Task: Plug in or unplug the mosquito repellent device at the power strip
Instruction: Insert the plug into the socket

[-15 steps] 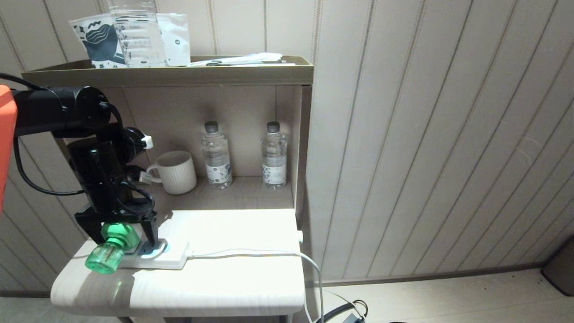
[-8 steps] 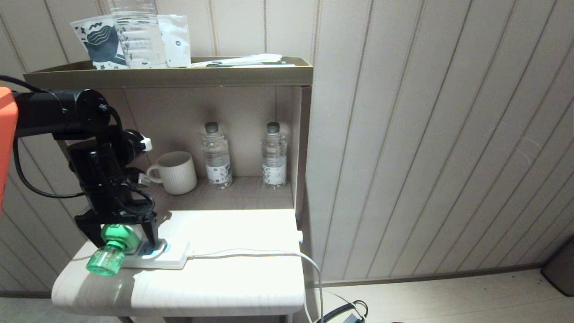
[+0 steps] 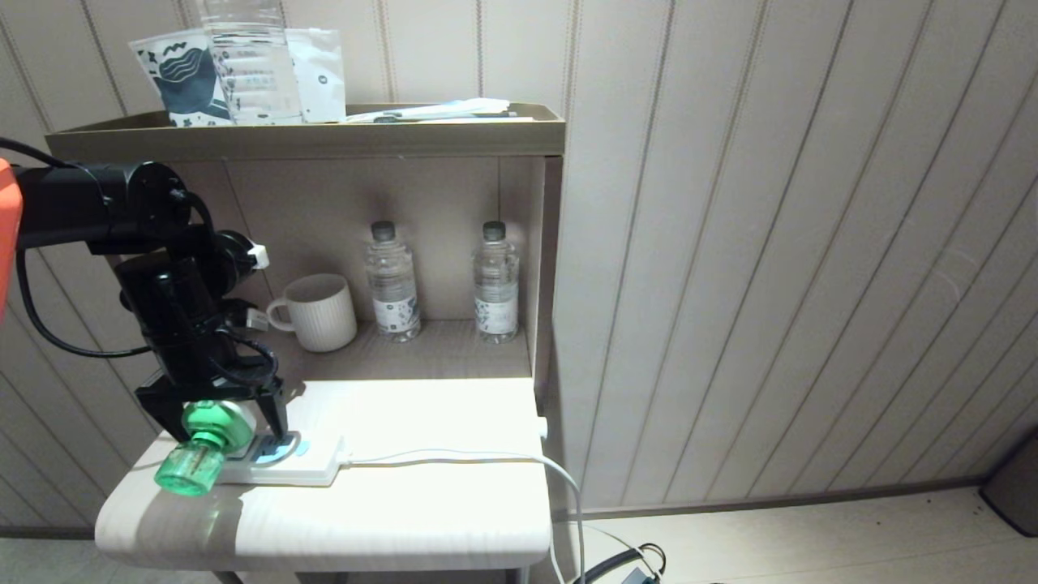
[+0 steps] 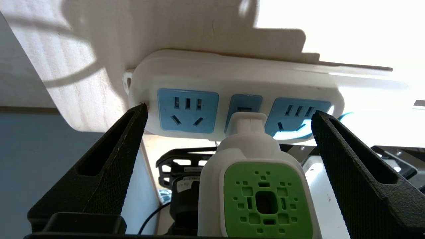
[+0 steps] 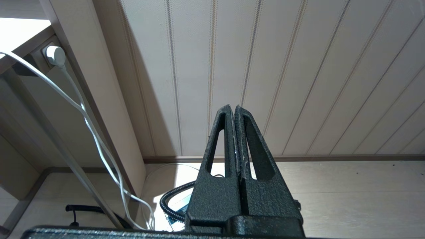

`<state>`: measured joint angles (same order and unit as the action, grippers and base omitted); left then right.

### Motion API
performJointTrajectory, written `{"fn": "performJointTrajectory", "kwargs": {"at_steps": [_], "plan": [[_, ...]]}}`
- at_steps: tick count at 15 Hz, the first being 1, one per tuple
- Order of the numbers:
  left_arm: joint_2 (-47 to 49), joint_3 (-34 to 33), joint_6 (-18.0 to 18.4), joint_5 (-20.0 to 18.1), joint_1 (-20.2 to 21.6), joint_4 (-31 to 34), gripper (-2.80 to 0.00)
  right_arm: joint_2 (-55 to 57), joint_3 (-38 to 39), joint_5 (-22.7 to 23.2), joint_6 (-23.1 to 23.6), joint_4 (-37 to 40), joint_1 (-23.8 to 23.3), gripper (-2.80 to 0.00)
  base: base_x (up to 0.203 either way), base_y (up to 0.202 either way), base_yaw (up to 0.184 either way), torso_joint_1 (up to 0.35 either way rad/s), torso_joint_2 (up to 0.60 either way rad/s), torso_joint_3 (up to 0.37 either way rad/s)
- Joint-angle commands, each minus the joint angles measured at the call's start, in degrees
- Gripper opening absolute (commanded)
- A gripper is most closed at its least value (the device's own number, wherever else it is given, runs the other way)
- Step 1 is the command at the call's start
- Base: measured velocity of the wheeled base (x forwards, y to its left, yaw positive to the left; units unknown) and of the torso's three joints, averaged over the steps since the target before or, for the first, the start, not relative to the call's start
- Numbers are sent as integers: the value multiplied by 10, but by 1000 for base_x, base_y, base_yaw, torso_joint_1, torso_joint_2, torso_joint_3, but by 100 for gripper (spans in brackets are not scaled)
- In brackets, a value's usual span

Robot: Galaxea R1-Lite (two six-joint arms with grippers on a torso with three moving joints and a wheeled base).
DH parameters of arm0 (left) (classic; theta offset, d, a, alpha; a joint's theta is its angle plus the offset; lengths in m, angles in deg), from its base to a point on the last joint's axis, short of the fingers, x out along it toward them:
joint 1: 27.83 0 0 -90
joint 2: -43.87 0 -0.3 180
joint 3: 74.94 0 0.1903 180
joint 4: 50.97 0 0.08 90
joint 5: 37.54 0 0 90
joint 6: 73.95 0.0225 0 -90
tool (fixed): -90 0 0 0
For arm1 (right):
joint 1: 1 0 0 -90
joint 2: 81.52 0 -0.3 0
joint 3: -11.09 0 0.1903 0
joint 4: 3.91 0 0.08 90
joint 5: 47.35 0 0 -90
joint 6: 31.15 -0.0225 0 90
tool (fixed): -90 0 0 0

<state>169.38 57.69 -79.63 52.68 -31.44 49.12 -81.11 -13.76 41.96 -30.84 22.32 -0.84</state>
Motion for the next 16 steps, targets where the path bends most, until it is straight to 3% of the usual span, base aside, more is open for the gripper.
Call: {"fn": "performJointTrajectory", "kwargs": {"at_steps": [1, 16], "plan": [[11, -2, -1, 0, 0, 4, 0, 0, 0, 0, 0, 0, 0, -280, 0, 0, 0, 0, 0, 0], [11, 14, -1, -12, 0, -36, 0, 0, 0, 0, 0, 0, 0, -280, 0, 0, 0, 2, 1, 0]]}}
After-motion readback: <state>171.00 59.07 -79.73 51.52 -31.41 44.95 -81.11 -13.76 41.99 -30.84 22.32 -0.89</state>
